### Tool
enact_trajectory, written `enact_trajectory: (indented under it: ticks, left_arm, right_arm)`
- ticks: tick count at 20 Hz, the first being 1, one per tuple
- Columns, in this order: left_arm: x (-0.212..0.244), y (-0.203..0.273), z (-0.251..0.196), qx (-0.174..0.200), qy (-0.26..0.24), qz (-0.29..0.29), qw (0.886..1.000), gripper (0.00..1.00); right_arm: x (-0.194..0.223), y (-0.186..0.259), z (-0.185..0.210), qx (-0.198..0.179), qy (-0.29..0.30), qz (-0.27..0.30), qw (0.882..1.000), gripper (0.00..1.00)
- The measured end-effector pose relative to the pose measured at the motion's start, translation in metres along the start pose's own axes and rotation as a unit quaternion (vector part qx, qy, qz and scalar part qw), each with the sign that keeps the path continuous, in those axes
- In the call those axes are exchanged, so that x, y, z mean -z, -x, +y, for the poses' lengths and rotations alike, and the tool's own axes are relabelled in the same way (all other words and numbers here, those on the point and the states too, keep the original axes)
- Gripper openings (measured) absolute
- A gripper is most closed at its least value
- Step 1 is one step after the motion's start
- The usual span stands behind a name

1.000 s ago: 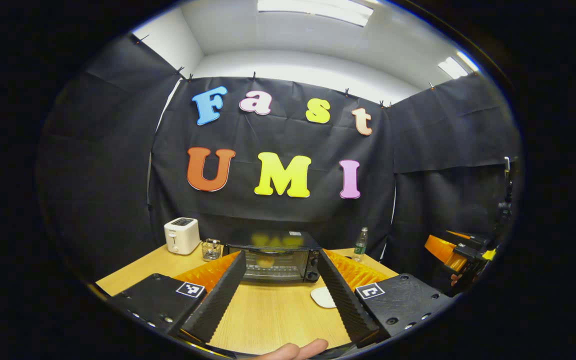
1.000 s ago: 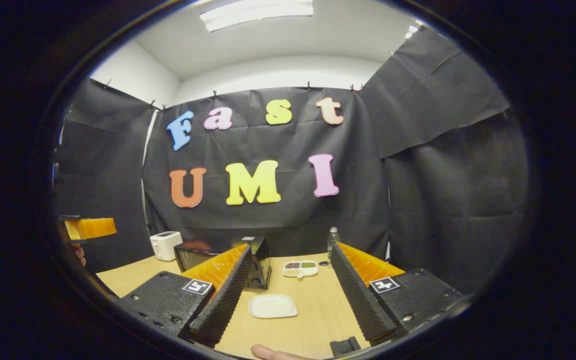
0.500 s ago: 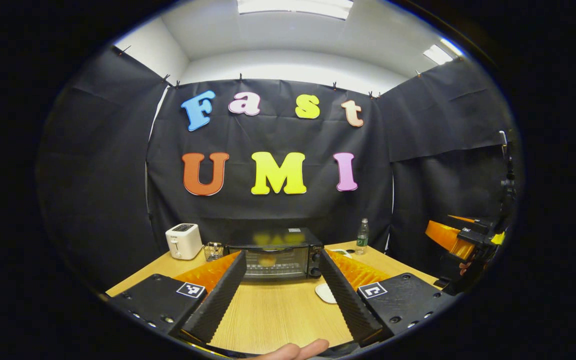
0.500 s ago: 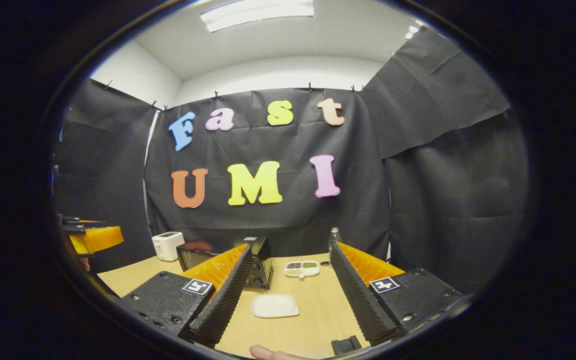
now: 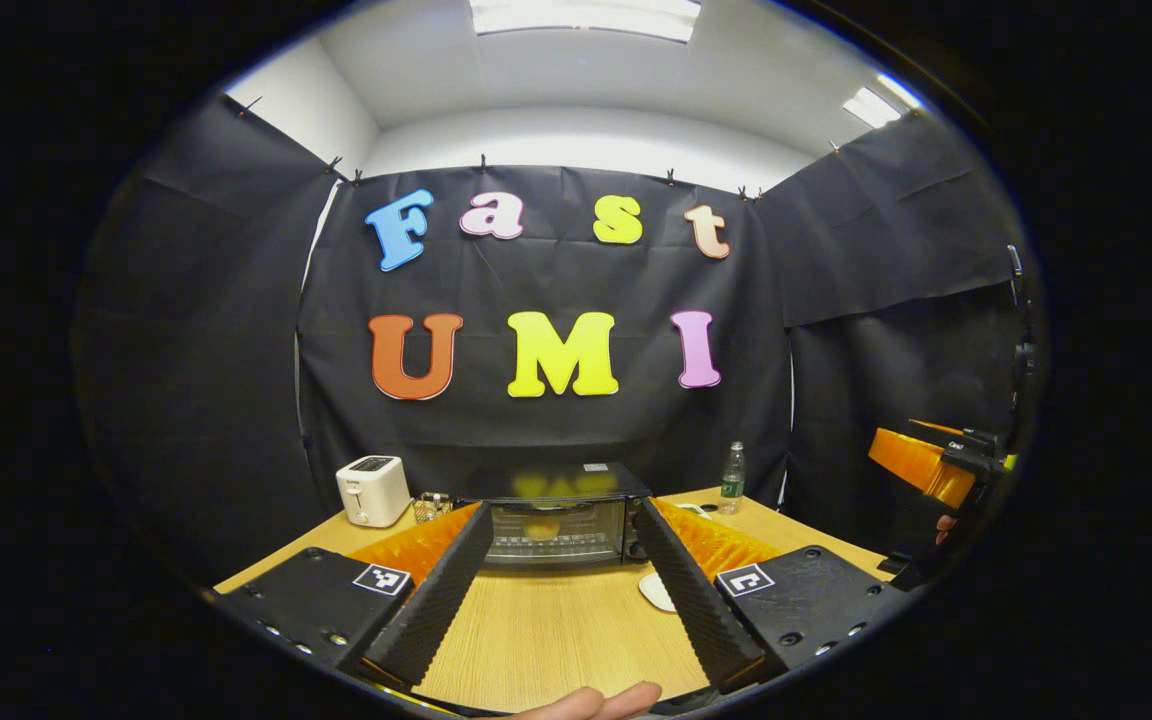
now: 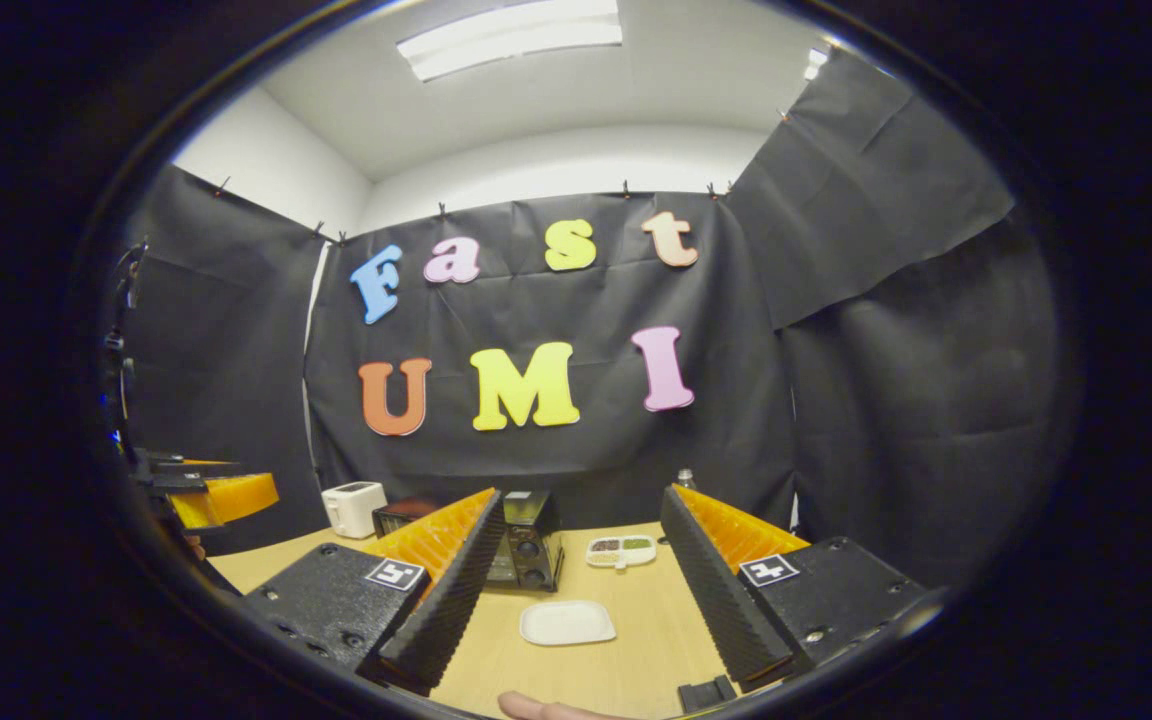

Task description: Open the electric oven with the left hand, put the food in, and close the electric oven.

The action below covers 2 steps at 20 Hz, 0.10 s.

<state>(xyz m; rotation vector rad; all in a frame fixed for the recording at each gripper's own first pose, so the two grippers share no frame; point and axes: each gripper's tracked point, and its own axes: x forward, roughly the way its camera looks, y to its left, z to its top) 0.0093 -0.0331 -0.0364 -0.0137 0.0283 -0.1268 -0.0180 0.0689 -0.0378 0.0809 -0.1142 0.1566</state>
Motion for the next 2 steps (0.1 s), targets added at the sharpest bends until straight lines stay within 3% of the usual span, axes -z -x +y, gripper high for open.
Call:
enact_trajectory:
  ticks: [2]
  left_arm:
    - [-0.0018,0.0010,-0.0005,0.000,-0.001,-0.007,1.000,0.95]
  right_arm:
    - [0.0020,-0.0011,0.0022,-0.002,0.006,0.004,1.000,0.95]
